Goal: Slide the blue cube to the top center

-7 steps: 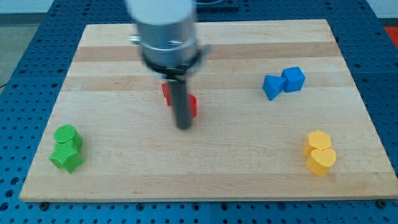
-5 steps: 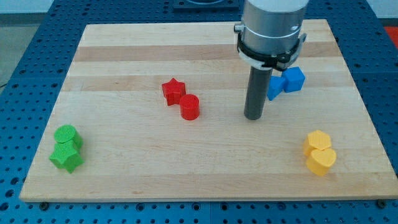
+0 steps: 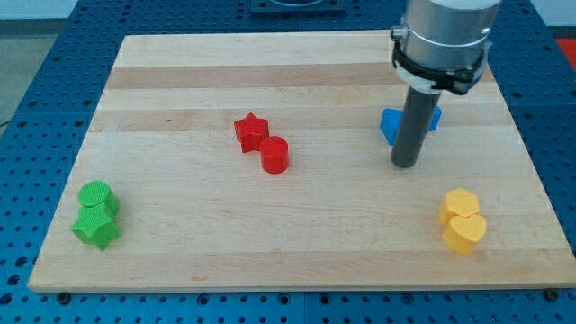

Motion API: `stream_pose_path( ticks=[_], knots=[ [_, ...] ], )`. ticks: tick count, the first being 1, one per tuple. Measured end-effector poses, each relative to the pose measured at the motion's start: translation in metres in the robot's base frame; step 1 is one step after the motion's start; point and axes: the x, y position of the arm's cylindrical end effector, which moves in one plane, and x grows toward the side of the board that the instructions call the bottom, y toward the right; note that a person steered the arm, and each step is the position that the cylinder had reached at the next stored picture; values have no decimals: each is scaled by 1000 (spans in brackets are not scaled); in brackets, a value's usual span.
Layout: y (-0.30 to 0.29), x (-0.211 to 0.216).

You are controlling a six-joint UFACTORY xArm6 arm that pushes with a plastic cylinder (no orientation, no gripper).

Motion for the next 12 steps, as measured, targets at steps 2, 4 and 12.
stream_pose_path(
  ticks=[2,4,12],
  knots=[
    [61,-1],
    [39,-64],
    [-3,-100]
  ],
)
